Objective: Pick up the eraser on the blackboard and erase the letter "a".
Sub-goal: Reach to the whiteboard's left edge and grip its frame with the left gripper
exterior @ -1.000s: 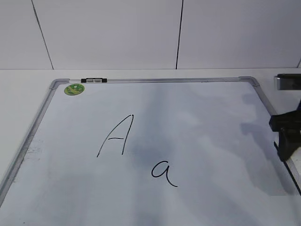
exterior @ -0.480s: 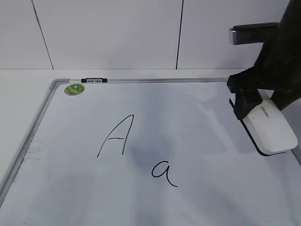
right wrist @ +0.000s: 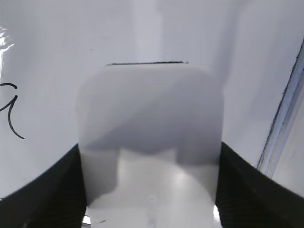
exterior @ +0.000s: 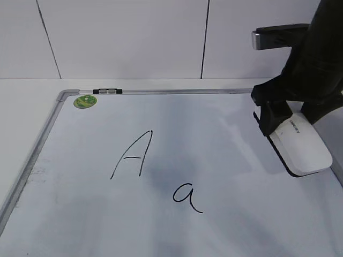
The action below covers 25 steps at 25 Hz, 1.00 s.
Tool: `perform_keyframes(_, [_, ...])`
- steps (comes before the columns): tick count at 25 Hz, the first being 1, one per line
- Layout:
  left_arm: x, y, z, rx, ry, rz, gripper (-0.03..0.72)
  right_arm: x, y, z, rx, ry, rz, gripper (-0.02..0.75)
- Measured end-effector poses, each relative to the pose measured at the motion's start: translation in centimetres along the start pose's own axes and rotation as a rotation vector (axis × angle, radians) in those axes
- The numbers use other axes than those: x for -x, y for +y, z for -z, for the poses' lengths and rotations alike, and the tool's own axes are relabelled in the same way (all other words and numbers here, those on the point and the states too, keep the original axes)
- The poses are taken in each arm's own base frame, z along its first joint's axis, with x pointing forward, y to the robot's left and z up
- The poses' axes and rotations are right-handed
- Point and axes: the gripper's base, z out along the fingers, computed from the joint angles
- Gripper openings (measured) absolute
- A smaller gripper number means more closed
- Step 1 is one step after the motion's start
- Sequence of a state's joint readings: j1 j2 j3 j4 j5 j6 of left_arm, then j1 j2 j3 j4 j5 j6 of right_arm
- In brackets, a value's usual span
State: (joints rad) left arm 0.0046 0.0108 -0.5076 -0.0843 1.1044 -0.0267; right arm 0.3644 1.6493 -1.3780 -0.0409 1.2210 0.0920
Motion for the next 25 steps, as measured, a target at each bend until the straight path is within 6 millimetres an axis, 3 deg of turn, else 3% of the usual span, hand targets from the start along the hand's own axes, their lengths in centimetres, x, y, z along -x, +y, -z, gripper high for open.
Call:
perform_keyframes(12, [0.3, -0.2, -0.3, -0.016, 0.026, 0.011, 0.235, 0.0, 0.4, 0.0, 0.038, 0.003, 0.000, 0.533])
perform_keyframes(21, [6.7, -0.9, -2.4, -0.059, 0.197, 0.062, 0.239, -0.1, 0.4, 0.0, 0.039, 0.005, 0.002, 0.533])
perform_keyframes(25, [9.3, -1.5, -4.5, -0.113, 0.240, 0.120, 0.239, 0.0, 0.4, 0.1, 0.039, 0.003, 0.004, 0.533])
